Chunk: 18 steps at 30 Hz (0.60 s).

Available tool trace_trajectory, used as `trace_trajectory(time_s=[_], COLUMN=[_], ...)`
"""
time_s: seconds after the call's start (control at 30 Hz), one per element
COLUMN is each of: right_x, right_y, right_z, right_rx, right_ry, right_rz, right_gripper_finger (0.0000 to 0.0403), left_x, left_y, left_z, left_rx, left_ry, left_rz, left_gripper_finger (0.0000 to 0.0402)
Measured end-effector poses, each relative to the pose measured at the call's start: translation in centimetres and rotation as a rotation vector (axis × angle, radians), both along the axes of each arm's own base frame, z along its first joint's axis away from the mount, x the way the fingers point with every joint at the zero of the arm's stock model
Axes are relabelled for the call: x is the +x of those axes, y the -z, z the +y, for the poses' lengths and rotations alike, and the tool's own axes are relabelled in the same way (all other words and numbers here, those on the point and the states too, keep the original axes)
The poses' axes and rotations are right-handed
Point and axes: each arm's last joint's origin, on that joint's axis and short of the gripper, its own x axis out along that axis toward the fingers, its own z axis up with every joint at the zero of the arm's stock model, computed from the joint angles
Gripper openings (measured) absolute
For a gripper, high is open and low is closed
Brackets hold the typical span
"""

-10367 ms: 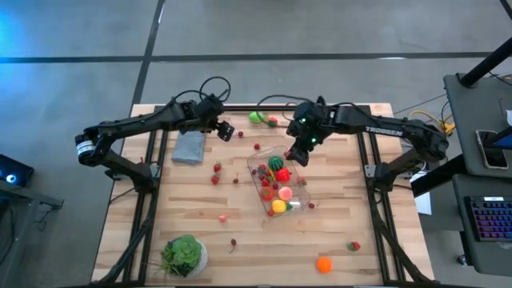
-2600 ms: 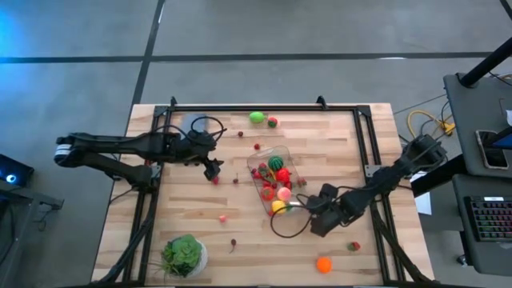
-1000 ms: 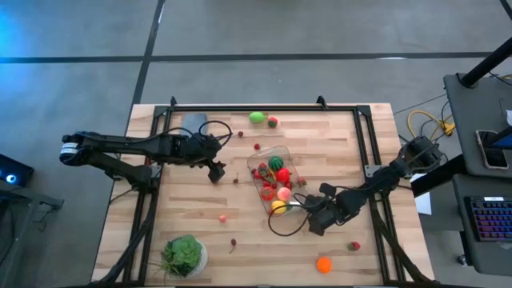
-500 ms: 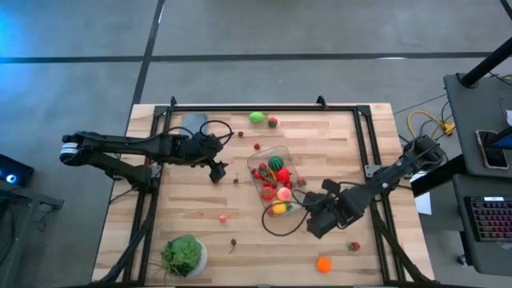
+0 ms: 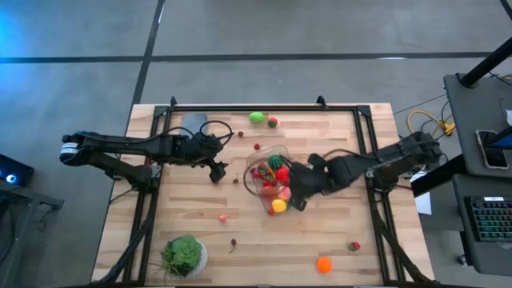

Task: Pick and placing Produce into tupperware
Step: Put the red cherry into the transparent bin, then put the red strawberry into the transparent bin

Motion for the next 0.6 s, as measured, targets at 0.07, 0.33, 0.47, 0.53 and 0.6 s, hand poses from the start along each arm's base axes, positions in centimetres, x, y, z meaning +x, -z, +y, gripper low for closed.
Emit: trace_trajectory(time_s=[0.07, 0.33, 0.47, 0.53, 0.6], right_x=[0.2, 0.6, 0.5, -0.2, -1.3], right_y=[0.6, 1.0, 0.7, 0.7, 0.9], right_z=[-0.9, -2.0, -2.2, -2.5, -3.1], right_rx=[0.043, 0.093, 0.054, 0.014, 0.002], right_ry=[0.033, 0.084, 0.121, 0.182, 0.238], right_rz=[0.023, 0.0, -0.001, 0.053, 0.154], right_gripper_finger=[0.0068, 0.0154, 0.0202, 0.0215, 0.0223], left_x=[0.0, 0.0, 0.0, 0.0, 0.0], left_y=[0.0, 0.0, 0.0, 0.1, 0.1], left_z=[0.0, 0.0, 0.0, 0.0, 0.0], left_rx=[0.0, -0.006, -0.006, -0.005, -0.003], left_ry=[0.0, 0.004, 0.005, 0.005, 0.009], left_rz=[0.0, 0.002, 0.003, 0.004, 0.005], left_gripper_finger=[0.0288, 0.0288, 0.0288, 0.0288, 0.0288])
